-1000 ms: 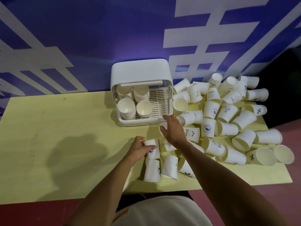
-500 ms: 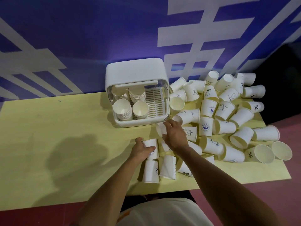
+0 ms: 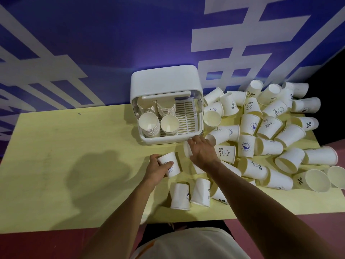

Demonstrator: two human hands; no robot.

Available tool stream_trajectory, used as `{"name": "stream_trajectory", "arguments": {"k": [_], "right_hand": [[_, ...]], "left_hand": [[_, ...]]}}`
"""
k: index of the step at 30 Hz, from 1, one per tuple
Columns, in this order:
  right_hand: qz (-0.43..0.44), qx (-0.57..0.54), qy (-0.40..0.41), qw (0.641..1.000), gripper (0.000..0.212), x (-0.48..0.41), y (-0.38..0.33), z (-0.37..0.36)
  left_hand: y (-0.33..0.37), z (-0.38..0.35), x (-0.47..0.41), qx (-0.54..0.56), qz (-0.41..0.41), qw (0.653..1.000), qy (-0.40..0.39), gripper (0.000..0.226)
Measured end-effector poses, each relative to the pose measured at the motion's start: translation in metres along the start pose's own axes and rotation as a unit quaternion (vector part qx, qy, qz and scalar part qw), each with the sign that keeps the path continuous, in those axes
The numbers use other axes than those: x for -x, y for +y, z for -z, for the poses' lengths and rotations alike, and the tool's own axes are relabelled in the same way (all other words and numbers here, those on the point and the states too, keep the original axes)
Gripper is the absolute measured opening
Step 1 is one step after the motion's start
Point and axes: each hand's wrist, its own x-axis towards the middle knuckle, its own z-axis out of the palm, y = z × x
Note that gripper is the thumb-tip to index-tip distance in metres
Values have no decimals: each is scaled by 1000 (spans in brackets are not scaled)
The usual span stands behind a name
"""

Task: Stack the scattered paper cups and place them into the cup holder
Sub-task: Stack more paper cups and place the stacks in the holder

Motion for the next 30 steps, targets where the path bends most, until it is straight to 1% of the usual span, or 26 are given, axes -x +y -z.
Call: {"name": "stream_trajectory", "arguments": {"k": [8,13,16,19,22,25,27,30], "right_hand": [[11,26,-2,1000,55,-3,-7,-9],[14,7,-5,1000,56,-3,-13,-10],[13,-18,-11,1000,61,-2,-13,-7],[-1,-82,17,996,64,2,-12,-6],[-29,-216,51,975,67,5,-10,0],[-79,-352,26,932,71,2,-11,17],[-97,-405,41,908,72,-3,-13,29],[-117,-460,91,875,77,-16,-21,49]], "left_hand": [[3,10,-1,13,-2,1000,16,75],[4,15,-1,9,-2,1000,30,77],[6,18,-1,9,-6,999,37,76],[4,22,-1,8,-14,998,58,76],[2,27,-2,9,-23,996,90,78],[7,31,0,14,-30,994,102,78],[11,32,-1,17,-31,995,96,78],[14,33,-1,22,-35,996,83,83]]}}
